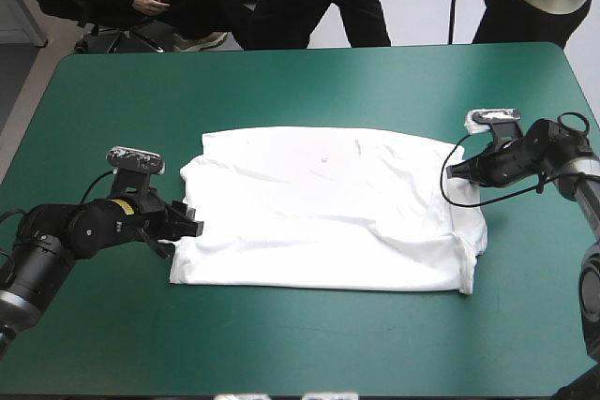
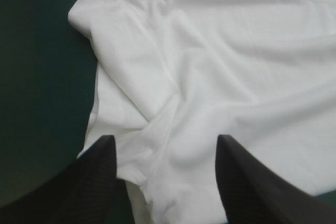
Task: Fold the cloth
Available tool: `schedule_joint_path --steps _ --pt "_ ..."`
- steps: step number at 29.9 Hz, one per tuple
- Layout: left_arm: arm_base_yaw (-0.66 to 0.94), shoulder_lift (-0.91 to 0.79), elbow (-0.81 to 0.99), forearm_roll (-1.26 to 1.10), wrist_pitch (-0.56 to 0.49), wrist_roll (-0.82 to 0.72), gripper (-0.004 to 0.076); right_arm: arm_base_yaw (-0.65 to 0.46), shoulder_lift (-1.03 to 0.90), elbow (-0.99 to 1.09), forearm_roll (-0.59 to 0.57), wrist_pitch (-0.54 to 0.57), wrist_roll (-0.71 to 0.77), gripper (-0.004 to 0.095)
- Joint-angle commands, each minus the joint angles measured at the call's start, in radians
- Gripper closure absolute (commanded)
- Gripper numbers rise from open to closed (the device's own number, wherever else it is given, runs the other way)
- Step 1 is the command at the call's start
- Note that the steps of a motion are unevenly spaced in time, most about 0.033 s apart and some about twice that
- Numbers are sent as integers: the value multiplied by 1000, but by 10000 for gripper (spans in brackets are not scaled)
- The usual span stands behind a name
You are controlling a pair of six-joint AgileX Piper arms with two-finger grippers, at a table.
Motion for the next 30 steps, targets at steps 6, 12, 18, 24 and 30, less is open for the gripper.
schedule_joint_path --steps 6,12,18,24,30 --pt "-7 -18 -23 -15 -39 -8 311 21 -179 -89 -3 59 8 915" --pt "-7 -18 -23 -12 -32 -8 311 173 -188 -82 -5 141 8 915" --pt "-7 -18 -23 -12 -5 -8 311 296 -124 -61 -66 75 77 915" --pt "-7 -18 -23 -6 31 -4 311 298 18 -61 -195 19 163 912" --pt "-2 -18 -23 21 29 -24 310 298 88 -61 -191 33 150 646"
